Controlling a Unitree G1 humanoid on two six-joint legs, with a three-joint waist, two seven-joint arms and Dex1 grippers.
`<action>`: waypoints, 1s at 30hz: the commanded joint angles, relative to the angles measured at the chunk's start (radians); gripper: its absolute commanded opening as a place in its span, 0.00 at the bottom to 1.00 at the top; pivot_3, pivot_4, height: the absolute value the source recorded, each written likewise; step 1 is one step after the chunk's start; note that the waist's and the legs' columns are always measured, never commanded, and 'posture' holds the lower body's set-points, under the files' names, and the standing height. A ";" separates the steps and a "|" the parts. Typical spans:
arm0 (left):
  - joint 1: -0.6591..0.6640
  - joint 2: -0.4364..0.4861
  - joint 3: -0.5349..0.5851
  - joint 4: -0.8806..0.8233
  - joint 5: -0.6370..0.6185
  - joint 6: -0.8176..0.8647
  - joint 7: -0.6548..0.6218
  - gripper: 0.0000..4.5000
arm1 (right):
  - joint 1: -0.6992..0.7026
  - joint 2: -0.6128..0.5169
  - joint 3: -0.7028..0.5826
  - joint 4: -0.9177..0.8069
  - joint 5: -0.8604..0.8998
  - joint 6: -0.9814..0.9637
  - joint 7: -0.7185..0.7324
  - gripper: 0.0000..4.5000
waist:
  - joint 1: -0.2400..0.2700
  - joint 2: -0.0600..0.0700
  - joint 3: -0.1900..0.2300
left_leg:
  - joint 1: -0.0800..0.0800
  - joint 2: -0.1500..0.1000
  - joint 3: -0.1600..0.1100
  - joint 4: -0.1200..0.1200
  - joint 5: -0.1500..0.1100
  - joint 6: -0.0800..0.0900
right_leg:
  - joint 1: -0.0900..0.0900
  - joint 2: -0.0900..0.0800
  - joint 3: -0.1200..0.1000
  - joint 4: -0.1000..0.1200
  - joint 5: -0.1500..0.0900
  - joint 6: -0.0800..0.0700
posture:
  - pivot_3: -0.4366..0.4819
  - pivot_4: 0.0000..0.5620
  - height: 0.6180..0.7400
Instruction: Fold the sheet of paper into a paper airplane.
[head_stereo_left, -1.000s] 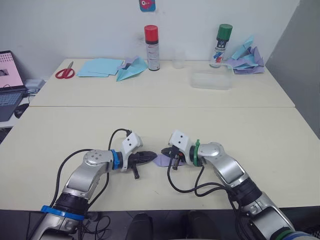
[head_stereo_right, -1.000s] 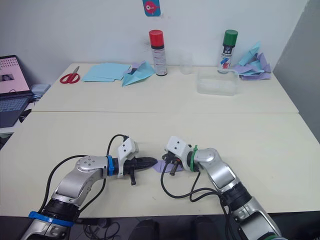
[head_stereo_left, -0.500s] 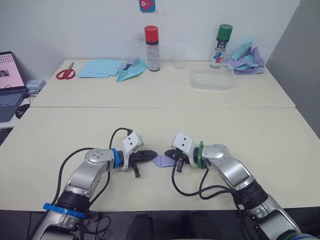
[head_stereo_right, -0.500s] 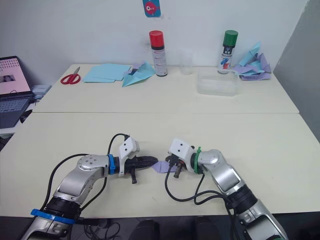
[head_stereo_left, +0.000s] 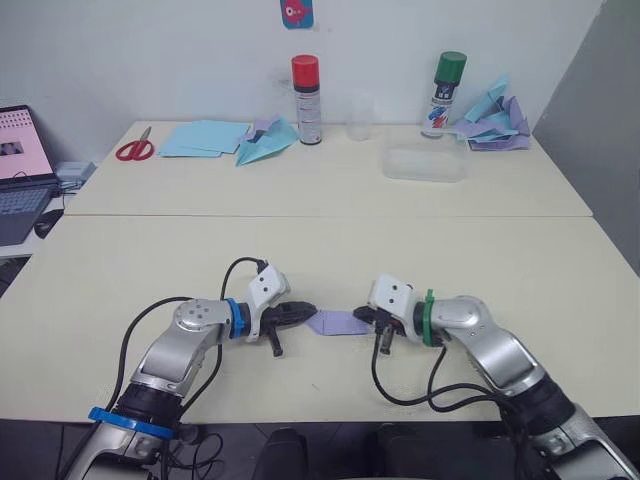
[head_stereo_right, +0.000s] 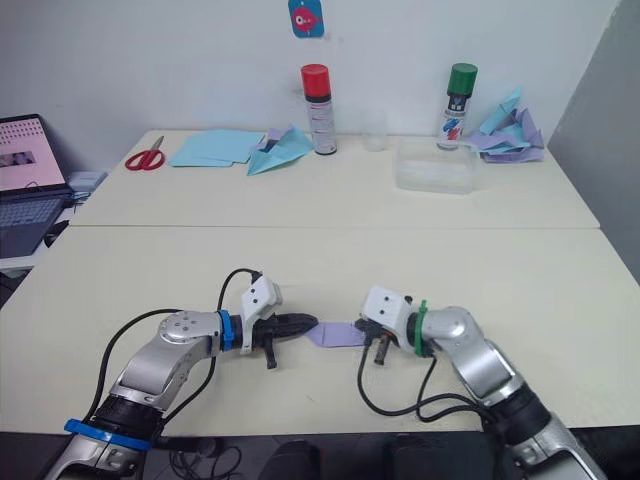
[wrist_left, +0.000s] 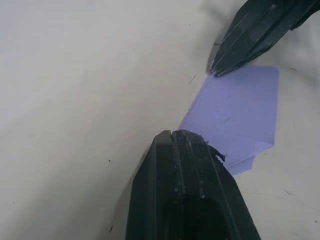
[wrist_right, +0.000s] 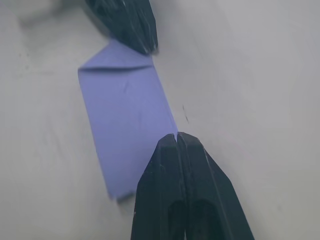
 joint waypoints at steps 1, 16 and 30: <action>0.033 0.004 -0.030 0.041 0.054 0.018 0.020 0.00 | 0.049 -0.065 -0.024 0.057 -0.021 0.037 0.001 0.00 | 0.001 0.000 0.000 | 0.001 0.000 0.000 0.000 0.000 0.000 | 0.001 0.000 0.000 0.000 0.000 0.000 | 0.48 0.27 1.00; 0.032 0.007 -0.033 0.041 0.058 0.010 0.015 0.00 | 0.004 0.108 -0.035 0.009 0.090 -0.034 -0.011 0.00 | 0.001 0.001 0.004 | -0.001 0.001 -0.002 -0.002 0.000 0.000 | 0.000 0.000 -0.002 -0.002 0.001 0.001 | 0.48 0.27 1.00; 0.050 -0.072 0.043 -0.173 -0.086 0.073 0.035 0.00 | -0.015 0.047 0.064 0.105 0.013 -0.063 0.036 0.00 | 0.000 -0.002 0.006 | -0.003 0.001 -0.001 -0.002 0.000 0.000 | -0.003 -0.001 -0.001 -0.002 0.001 0.002 | 0.48 0.27 1.00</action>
